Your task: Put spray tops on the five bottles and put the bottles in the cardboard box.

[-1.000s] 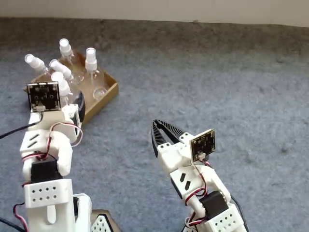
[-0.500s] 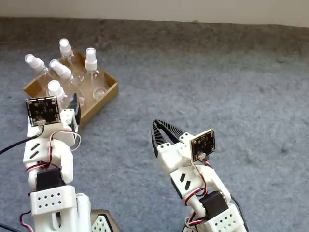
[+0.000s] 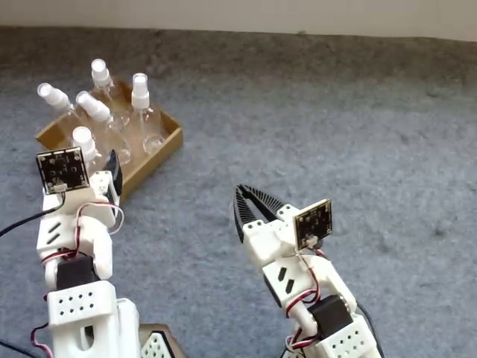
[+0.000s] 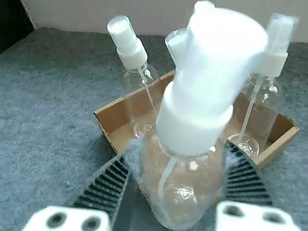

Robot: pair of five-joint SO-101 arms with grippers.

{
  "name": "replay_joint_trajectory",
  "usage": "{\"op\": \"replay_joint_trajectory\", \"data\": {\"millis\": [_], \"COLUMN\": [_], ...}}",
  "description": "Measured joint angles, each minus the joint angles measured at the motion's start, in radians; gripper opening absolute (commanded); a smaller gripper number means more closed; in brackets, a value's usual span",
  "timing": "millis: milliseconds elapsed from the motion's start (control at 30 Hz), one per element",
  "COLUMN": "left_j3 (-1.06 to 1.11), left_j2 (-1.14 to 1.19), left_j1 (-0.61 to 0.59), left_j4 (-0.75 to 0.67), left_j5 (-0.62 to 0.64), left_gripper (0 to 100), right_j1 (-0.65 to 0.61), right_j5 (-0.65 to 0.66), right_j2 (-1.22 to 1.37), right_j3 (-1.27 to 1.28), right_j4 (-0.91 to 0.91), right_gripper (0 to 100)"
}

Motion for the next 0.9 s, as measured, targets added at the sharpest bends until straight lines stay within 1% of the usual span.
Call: {"op": "replay_joint_trajectory", "data": {"millis": [433, 567, 900], "left_j3": [0.029, 0.029, 0.029], "left_j2": [0.000, 0.000, 0.000], "left_j1": [0.000, 0.000, 0.000], "left_j4": [-0.002, -0.034, -0.054], "left_j5": [0.000, 0.000, 0.000], "left_gripper": [11, 11, 10], "right_j1": [0.003, 0.003, 0.003], "right_j5": [0.000, 0.000, 0.000], "right_j2": [0.000, 0.000, 0.000], "right_j3": [0.000, 0.000, 0.000], "right_j4": [0.000, 0.000, 0.000], "right_gripper": [1.9, 1.9, 1.9]}}
